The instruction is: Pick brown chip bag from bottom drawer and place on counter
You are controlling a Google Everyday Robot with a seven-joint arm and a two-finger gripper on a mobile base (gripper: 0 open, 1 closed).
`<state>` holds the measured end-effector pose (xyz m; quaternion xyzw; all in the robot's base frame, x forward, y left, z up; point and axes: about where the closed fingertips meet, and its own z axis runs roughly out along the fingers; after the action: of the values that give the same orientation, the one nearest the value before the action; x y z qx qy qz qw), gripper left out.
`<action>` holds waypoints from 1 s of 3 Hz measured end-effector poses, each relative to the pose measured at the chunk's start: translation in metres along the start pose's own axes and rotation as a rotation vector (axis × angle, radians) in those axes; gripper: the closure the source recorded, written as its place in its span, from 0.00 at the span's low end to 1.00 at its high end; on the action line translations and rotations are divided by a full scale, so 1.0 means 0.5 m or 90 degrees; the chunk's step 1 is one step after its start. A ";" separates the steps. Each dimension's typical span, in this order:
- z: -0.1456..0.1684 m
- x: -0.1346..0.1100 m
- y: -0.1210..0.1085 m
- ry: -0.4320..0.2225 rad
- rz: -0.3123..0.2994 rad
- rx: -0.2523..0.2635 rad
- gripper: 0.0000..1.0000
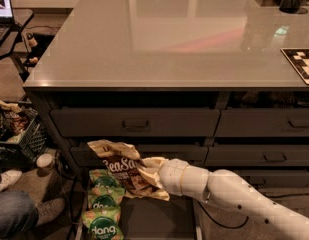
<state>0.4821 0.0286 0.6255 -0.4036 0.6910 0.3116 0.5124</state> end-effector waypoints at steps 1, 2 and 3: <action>-0.040 -0.063 0.009 -0.042 0.002 0.014 1.00; -0.096 -0.153 0.015 -0.077 -0.027 0.044 1.00; -0.141 -0.224 -0.012 -0.095 -0.056 0.085 1.00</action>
Offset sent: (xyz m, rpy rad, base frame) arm -0.0276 -0.0364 0.1536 0.0975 -0.2113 -0.1048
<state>0.4716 -0.0069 0.7525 -0.3743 0.6516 0.2710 0.6016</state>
